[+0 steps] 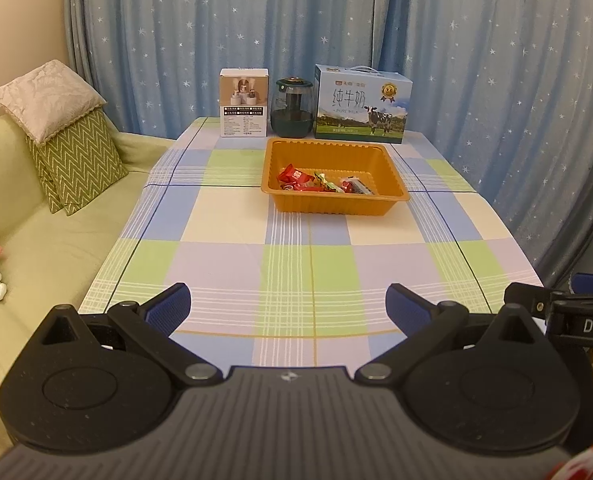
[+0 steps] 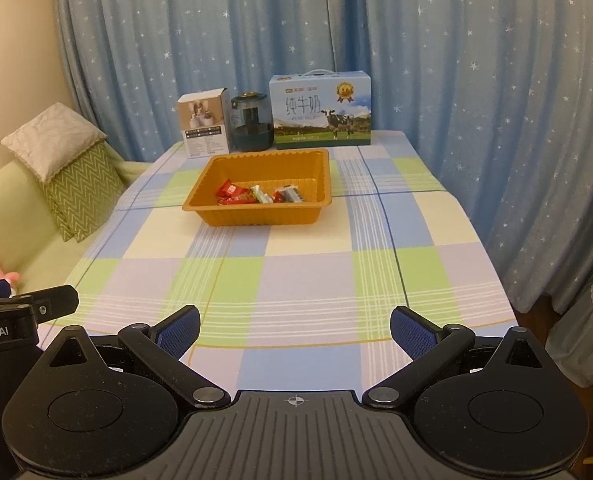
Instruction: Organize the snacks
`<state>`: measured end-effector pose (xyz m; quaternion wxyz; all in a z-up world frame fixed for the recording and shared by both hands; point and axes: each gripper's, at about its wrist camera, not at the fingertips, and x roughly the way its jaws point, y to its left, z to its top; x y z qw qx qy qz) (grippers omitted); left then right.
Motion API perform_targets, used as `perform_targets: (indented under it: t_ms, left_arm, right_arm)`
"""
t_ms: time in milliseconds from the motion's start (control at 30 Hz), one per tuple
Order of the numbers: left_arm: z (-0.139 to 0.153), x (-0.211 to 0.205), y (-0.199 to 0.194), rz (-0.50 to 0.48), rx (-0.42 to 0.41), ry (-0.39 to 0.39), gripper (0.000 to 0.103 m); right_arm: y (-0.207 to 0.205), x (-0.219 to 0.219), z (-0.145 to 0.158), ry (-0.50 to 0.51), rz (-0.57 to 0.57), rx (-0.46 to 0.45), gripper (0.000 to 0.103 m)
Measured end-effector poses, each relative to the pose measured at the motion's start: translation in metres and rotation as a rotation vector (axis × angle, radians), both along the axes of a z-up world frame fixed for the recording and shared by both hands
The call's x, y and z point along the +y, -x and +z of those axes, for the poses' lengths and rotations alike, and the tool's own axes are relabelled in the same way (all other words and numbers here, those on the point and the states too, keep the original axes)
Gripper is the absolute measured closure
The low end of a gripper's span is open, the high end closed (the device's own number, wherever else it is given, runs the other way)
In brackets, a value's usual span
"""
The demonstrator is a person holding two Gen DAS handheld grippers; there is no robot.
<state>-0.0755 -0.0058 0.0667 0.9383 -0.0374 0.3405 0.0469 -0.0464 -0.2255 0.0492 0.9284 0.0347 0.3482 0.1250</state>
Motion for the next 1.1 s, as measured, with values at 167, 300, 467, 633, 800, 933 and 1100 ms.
perform_targets:
  t_ms: [167,300,467,633,800,933,1100]
  left_arm:
    - [-0.0027,0.0002,0.0001,-0.001,0.004,0.003,0.0]
    - [-0.0037,-0.0001,0.0012,-0.002,0.004,0.003,0.0]
    - [-0.0038,-0.0002,0.0015,-0.002,0.005,0.004,0.0]
    - [-0.0044,-0.0003,0.0023,-0.004,0.006,0.005,0.0]
    - [-0.0051,-0.0009,0.0018,-0.007,0.007,0.005,0.0]
    - [-0.0063,-0.0011,0.0016,-0.008,0.01,0.008,0.0]
    - [-0.0069,-0.0011,0.0013,-0.01,0.011,0.008,0.0]
  right_arm:
    - [-0.001,0.0002,-0.0009,0.001,-0.003,0.004,0.002]
    - [-0.0003,0.0006,-0.0015,0.001,-0.004,0.004,0.002]
    - [-0.0007,0.0004,-0.0019,0.001,-0.004,0.003,0.002]
    - [-0.0012,0.0016,-0.0025,-0.002,-0.006,0.006,0.002]
    - [-0.0008,0.0021,-0.0026,-0.002,-0.005,0.006,0.002]
    - [-0.0016,0.0029,-0.0032,-0.001,-0.007,0.005,0.002]
    - [-0.0016,0.0022,-0.0036,-0.003,-0.009,0.005,0.002]
